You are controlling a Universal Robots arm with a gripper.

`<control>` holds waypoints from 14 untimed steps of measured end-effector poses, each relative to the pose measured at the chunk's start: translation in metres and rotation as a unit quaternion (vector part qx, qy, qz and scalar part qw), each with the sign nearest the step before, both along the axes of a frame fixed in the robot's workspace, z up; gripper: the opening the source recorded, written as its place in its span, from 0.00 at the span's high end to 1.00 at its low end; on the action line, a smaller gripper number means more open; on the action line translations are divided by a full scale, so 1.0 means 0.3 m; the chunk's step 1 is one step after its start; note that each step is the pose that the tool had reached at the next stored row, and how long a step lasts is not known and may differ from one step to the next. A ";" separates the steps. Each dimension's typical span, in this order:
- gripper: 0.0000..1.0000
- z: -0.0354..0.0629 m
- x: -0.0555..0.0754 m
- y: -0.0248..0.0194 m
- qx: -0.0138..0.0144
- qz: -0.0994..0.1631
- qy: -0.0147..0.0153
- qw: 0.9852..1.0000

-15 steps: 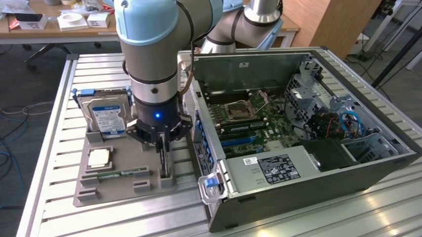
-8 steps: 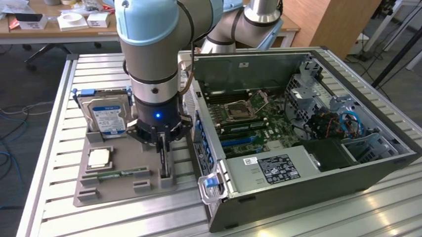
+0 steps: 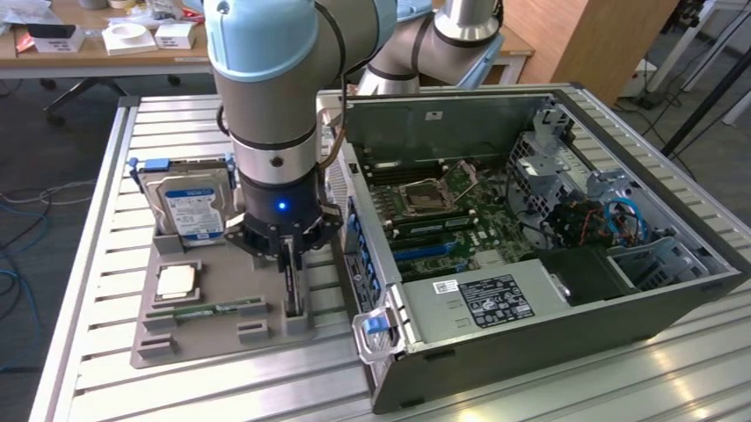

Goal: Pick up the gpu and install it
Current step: 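Pick up the gpu and move the gpu toward the slot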

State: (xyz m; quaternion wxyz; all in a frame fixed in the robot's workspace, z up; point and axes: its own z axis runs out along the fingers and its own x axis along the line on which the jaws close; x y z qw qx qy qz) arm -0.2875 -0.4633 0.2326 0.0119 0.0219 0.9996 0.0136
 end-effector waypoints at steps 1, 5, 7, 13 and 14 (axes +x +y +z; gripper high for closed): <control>0.74 0.000 0.000 0.000 0.000 0.000 0.000 1.000; 0.74 -0.001 0.000 0.000 0.000 0.002 0.000 1.000; 0.74 -0.001 0.000 0.000 0.000 0.005 0.000 1.000; 0.74 -0.002 0.000 0.000 0.000 0.006 0.000 1.000; 0.74 -0.002 0.000 0.000 0.000 0.006 0.000 1.000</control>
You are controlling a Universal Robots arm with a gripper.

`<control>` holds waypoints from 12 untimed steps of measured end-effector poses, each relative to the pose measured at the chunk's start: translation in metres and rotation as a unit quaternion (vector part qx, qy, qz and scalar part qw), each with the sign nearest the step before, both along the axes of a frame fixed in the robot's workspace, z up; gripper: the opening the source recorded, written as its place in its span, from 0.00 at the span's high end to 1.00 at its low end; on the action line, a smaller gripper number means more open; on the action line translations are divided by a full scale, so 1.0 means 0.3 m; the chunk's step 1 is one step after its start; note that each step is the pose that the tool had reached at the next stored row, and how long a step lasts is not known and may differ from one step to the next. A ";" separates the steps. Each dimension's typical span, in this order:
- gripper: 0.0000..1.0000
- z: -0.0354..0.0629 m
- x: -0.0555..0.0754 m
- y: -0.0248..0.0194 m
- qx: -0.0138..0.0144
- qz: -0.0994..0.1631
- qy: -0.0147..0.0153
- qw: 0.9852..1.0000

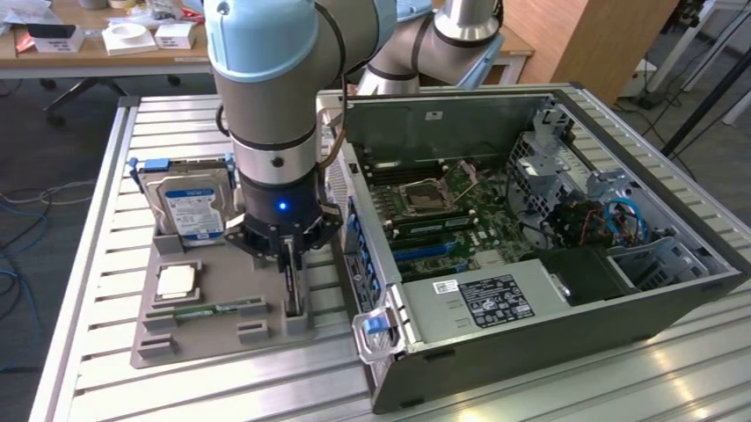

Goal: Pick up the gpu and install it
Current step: 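Pick up the gpu and move the gpu toward the slot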

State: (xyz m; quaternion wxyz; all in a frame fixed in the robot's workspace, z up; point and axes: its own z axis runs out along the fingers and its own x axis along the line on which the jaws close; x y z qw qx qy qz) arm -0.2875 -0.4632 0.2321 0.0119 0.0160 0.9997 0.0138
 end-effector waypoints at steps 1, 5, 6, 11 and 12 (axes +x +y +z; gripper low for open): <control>0.74 0.001 0.000 0.000 0.000 0.000 0.000 1.000; 0.74 0.018 0.000 0.000 0.000 0.000 0.000 1.000; 0.74 0.024 0.000 0.000 0.000 0.000 0.000 1.000; 0.74 0.064 0.000 0.000 0.000 0.000 0.000 1.000; 0.74 0.074 0.000 0.000 0.000 0.000 0.000 1.000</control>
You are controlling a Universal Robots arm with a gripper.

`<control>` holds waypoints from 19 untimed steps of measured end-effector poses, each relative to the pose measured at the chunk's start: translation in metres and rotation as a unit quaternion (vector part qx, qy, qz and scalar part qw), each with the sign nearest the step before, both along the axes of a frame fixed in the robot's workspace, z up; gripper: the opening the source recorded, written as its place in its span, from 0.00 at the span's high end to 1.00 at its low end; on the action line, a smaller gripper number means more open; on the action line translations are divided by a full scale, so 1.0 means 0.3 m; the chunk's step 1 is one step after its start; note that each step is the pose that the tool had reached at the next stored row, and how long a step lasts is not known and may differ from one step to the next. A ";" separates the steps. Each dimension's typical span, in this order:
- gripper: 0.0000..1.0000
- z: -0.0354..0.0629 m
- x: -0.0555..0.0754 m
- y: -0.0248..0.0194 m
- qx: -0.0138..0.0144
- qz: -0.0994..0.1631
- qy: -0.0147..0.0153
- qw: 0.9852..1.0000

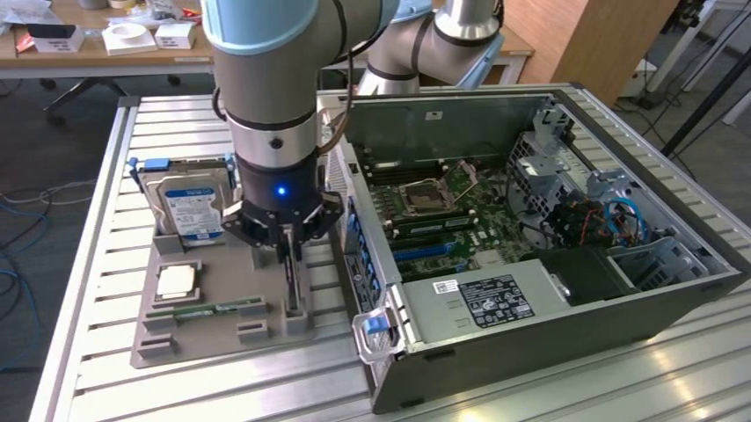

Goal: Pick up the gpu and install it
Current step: 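Pick up the gpu and move the gpu toward the slot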

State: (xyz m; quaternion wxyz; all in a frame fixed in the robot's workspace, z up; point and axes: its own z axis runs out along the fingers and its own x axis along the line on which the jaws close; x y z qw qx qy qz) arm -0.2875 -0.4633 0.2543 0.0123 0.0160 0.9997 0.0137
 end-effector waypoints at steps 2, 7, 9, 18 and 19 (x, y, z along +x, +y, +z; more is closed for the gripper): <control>0.74 0.021 0.000 0.000 0.000 0.000 0.000 1.000; 0.74 0.083 0.000 0.000 0.000 0.000 0.000 1.000; 0.74 0.105 0.000 0.000 0.000 0.000 0.000 1.000; 0.74 0.204 0.000 0.000 0.000 0.000 0.000 1.000; 0.74 0.215 0.000 0.000 0.000 0.000 0.000 1.000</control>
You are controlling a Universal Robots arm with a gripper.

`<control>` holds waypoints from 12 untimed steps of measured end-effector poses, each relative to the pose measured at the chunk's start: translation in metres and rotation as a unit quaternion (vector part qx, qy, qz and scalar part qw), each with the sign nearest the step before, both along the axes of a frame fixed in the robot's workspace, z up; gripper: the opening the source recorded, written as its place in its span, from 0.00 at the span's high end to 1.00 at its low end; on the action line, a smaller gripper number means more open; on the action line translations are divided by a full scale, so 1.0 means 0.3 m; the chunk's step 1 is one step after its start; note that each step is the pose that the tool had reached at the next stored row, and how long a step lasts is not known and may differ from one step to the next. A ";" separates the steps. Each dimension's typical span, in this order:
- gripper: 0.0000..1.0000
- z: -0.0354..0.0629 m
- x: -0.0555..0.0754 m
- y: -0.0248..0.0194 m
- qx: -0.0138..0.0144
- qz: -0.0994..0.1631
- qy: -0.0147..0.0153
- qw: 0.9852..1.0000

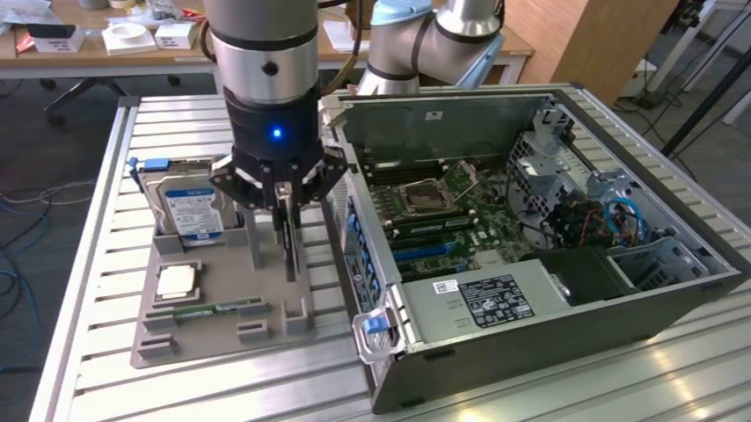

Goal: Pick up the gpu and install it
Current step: 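Pick up the gpu and move the gpu toward the slot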

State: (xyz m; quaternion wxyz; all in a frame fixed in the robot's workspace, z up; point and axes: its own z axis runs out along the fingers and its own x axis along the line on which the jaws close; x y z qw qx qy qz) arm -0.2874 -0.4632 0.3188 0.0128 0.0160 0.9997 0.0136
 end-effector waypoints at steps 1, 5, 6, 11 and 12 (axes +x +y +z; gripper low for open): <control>0.74 0.011 0.000 0.000 0.000 0.000 0.000 1.000; 0.74 0.062 0.000 0.000 0.000 0.000 0.000 1.000; 0.74 0.077 0.000 0.000 0.000 0.000 0.000 1.000; 0.74 0.153 0.000 0.000 0.000 0.000 0.000 1.000; 0.74 0.168 0.000 0.000 0.000 0.000 0.000 1.000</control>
